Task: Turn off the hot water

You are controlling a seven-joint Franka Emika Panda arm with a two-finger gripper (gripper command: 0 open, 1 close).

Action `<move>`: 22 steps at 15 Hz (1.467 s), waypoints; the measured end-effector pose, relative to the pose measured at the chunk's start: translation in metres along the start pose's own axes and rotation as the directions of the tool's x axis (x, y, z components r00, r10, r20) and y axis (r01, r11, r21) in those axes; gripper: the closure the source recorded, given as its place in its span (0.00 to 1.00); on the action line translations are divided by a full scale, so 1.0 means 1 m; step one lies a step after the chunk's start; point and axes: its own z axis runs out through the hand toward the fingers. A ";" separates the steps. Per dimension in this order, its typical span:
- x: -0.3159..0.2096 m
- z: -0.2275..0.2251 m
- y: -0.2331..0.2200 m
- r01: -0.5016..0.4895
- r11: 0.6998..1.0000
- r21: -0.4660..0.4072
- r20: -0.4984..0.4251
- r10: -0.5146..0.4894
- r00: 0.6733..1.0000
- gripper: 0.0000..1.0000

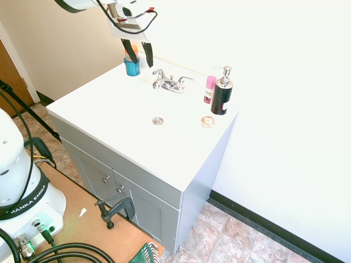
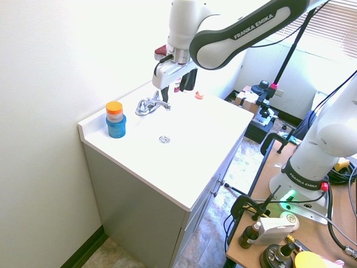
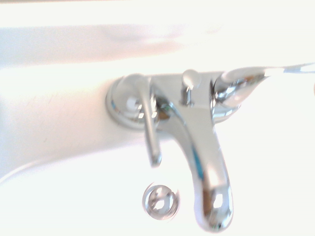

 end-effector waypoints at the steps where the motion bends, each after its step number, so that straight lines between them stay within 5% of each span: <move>1: 0.003 0.008 -0.010 -0.013 1.000 -0.016 -0.035 0.012 0.999 0.00; 7: 0.026 0.063 -0.040 -0.033 0.994 -0.108 -0.121 0.019 0.992 0.00; 22: 0.011 0.072 -0.086 -0.013 0.996 -0.085 -0.033 0.011 0.999 0.00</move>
